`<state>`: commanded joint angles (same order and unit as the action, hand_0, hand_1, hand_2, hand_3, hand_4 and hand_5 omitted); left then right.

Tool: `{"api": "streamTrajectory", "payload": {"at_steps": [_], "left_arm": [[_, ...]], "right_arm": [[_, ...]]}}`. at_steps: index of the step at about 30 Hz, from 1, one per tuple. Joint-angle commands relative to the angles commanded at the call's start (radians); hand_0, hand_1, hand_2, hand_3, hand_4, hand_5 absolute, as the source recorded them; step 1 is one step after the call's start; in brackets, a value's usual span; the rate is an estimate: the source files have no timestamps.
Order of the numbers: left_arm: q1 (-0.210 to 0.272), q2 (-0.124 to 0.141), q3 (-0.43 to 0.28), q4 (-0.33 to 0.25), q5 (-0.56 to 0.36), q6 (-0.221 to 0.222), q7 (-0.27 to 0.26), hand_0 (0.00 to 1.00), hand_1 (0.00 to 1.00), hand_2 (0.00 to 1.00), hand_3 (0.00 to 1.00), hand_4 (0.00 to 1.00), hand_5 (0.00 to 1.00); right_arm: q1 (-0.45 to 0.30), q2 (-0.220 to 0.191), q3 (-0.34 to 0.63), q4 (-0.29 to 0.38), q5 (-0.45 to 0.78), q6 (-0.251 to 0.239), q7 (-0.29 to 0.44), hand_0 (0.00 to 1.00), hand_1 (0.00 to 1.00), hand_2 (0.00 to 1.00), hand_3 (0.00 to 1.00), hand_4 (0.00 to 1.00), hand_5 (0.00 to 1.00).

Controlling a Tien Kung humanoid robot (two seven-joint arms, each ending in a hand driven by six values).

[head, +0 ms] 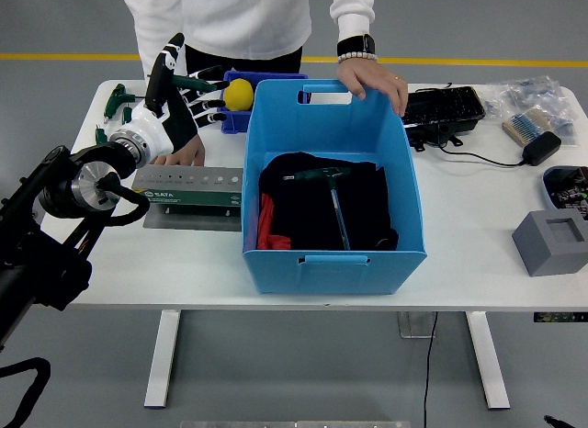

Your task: Lift tool from toolbox,place it in box,lift tool from toolbox,place it in box

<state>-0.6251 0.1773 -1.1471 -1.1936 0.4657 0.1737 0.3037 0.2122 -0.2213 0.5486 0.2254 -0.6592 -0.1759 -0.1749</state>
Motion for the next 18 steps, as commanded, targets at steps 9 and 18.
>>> {"api": "streamTrajectory", "payload": {"at_steps": [9, 18], "left_arm": [[-0.008, -0.005, 0.041, -0.027, 0.063, 0.012, -0.006, 0.175, 0.173, 0.286, 0.327, 0.998, 0.496], [-0.009, -0.008, 0.051, -0.041, 0.079, 0.027, -0.023, 0.079, 0.08, 0.177, 0.191, 0.847, 0.152]], "right_arm": [[0.004, -0.002, 0.0, 0.0, 0.001, 0.0, 0.0, 0.618, 0.599, 0.669, 0.542, 0.773, 0.646], [0.006, -0.003, -0.003, 0.001, 0.006, -0.001, 0.001, 0.618, 0.6, 0.669, 0.542, 0.774, 0.645]]}}
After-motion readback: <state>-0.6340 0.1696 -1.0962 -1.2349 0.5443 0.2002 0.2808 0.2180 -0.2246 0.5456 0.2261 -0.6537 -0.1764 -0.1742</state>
